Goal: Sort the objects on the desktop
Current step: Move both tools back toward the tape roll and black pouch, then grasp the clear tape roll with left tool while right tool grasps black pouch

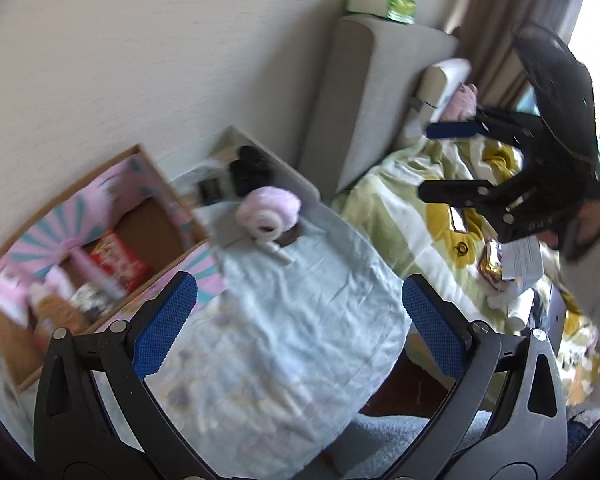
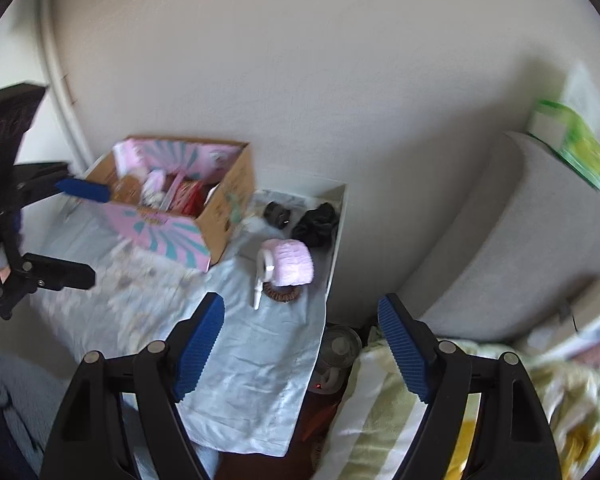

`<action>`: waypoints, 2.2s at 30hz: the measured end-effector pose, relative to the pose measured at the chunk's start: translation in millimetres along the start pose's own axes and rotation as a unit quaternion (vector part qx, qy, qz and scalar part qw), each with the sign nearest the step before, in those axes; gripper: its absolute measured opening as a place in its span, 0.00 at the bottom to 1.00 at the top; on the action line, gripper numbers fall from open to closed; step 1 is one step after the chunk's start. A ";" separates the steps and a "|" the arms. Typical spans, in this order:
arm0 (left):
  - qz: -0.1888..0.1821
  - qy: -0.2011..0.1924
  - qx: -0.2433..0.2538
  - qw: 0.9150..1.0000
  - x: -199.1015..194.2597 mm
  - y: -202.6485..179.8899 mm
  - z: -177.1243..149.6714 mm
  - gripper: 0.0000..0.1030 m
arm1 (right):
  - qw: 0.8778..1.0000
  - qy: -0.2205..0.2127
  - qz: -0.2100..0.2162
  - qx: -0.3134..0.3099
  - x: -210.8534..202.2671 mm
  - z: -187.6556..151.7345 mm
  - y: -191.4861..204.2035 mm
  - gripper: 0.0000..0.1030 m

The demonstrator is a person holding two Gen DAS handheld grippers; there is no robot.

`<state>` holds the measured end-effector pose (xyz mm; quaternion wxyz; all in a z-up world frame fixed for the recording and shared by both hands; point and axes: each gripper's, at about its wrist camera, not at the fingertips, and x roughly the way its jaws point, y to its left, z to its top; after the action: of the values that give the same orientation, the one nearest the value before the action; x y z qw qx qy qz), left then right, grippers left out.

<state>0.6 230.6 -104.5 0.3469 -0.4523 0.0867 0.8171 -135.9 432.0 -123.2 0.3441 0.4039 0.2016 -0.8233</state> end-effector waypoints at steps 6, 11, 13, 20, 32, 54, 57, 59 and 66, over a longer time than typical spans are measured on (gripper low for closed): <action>0.023 0.011 0.079 0.997 50.1 -23.6 2.0 1.00 | 0.995 0.033 0.058 -0.070 35.0 7.6 -17.0 0.74; 0.029 0.039 0.085 0.995 105.2 -20.6 -3.3 0.99 | 0.990 0.055 0.075 -0.110 75.7 14.7 -30.3 0.74; 0.030 0.048 0.090 0.994 121.3 -20.5 -4.9 0.99 | 0.988 0.056 0.082 -0.120 90.9 21.5 -37.2 0.74; 0.015 0.055 0.055 0.997 157.9 -8.5 3.0 0.96 | 0.987 0.058 0.097 -0.118 144.0 72.9 -63.3 0.74; 0.020 0.043 -0.052 0.998 186.4 17.0 11.0 0.83 | 0.970 0.096 0.120 -0.188 205.8 103.7 -49.6 0.59; -0.019 0.029 -0.196 0.980 172.9 68.3 -1.0 0.33 | 0.955 0.139 0.146 -0.219 256.3 102.1 -42.4 0.45; -0.024 0.027 -0.201 0.979 168.3 71.3 -2.7 0.33 | 0.954 0.145 0.151 -0.215 260.6 99.8 -43.9 0.40; -0.023 0.027 -0.199 0.979 166.5 71.4 -3.8 0.32 | 0.953 0.150 0.156 -0.213 264.4 98.7 -45.5 0.31; -0.024 0.039 -0.195 0.980 170.9 73.7 -7.5 0.14 | 0.952 0.155 0.157 -0.213 270.2 96.0 -48.3 0.21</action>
<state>-101.7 255.8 -258.2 0.2684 -0.5449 -0.0715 0.7912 -339.7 297.4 -281.0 0.5111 0.4706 0.3572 -0.6242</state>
